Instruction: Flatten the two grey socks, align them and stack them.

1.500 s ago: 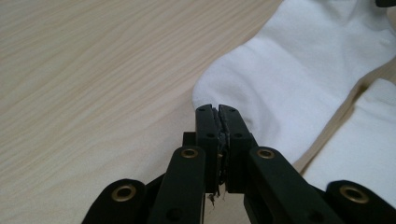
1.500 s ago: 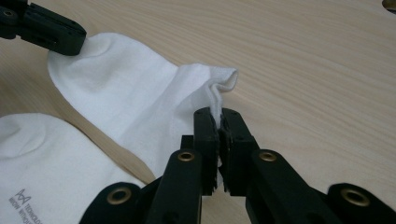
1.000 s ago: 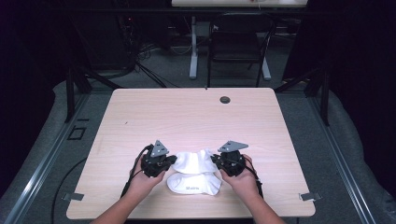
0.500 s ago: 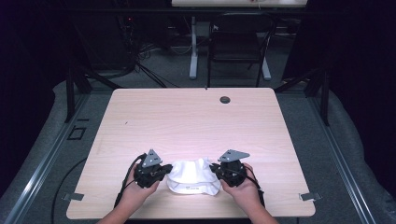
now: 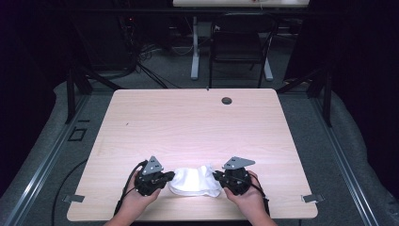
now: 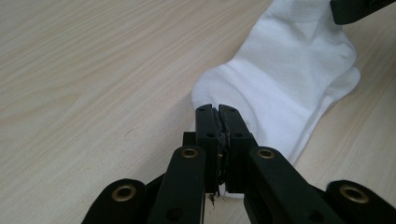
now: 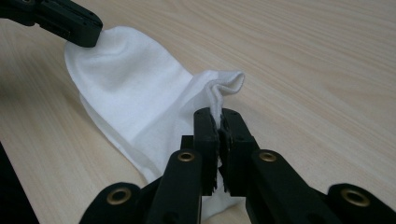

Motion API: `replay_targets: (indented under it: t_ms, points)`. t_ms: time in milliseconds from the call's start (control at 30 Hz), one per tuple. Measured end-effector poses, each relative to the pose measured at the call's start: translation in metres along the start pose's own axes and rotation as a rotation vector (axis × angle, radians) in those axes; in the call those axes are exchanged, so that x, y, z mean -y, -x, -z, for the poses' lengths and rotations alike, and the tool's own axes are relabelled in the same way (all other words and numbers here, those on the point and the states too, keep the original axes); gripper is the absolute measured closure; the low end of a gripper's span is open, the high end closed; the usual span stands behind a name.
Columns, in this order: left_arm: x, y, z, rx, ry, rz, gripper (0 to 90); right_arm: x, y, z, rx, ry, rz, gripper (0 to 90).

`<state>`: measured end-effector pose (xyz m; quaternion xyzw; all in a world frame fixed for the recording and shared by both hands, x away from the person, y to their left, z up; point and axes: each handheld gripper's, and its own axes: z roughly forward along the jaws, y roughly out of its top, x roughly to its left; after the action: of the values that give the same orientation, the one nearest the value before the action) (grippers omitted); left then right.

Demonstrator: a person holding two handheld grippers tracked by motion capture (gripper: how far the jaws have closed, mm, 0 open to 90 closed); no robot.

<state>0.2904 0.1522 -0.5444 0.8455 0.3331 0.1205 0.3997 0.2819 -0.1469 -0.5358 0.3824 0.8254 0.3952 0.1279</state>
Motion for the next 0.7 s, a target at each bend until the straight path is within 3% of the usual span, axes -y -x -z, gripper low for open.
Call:
replay_targets:
  t_ms: [700]
  points:
    - [0.008,0.004,-0.011,0.004,-0.027,-0.008,87.5,0.014,0.001,0.001,0.013,-0.020,-0.016,86.3]
